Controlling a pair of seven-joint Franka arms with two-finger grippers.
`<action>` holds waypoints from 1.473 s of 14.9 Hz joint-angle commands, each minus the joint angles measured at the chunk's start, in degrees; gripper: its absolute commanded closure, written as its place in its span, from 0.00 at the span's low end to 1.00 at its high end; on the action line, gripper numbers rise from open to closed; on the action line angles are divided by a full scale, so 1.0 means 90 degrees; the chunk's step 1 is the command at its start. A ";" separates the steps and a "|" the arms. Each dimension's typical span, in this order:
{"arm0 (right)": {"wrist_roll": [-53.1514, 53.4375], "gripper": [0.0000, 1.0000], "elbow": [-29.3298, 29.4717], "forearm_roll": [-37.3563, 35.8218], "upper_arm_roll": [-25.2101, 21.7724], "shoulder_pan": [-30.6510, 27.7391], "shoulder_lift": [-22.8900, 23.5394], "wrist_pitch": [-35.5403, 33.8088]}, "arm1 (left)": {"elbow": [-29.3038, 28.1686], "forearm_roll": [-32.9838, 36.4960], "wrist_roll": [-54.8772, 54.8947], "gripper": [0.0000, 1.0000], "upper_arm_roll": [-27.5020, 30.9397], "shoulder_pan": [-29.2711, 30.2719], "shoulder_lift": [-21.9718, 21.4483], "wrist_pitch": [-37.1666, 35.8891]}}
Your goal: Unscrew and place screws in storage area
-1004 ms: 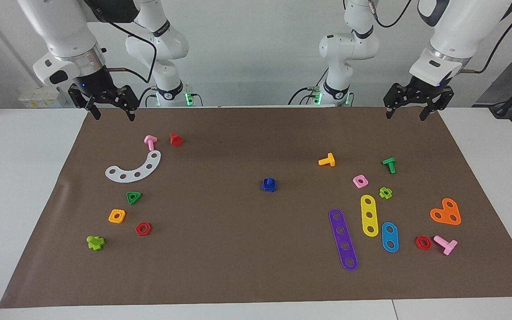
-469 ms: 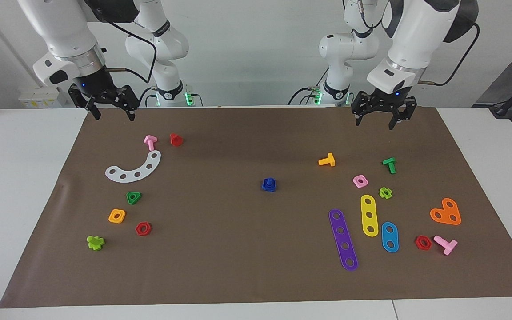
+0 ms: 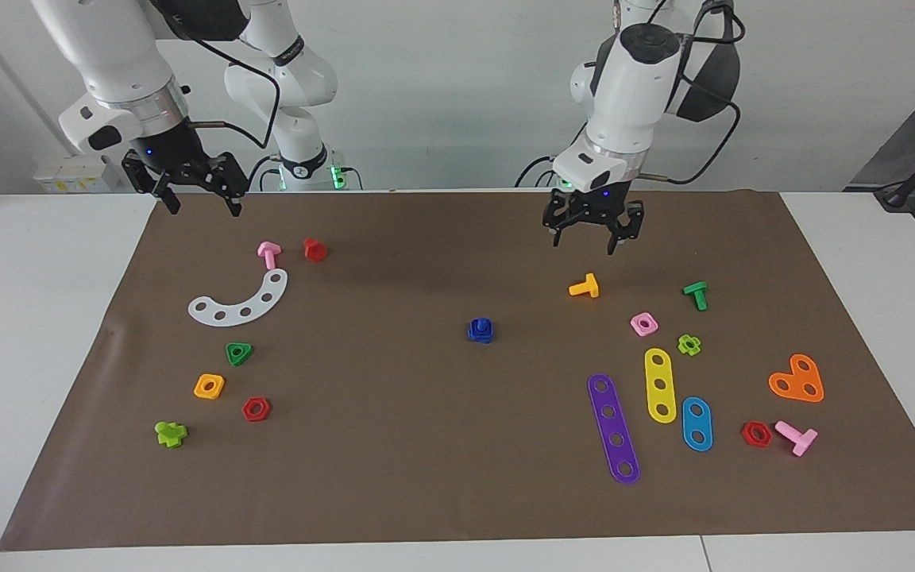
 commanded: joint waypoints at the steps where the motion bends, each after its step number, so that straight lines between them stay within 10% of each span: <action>1: -0.0165 0.00 -0.0034 0.0126 0.0017 -0.0034 -0.0066 -0.0073 | -0.0202 -0.0033 -0.0255 0.05 0.0000 -0.0261 0.0256 0.0604; 22: -0.0165 0.00 -0.0034 0.0126 0.0017 -0.0034 -0.0066 -0.0063 | 0.0315 0.1579 -0.2365 0.18 0.0010 -0.0955 0.2453 0.2305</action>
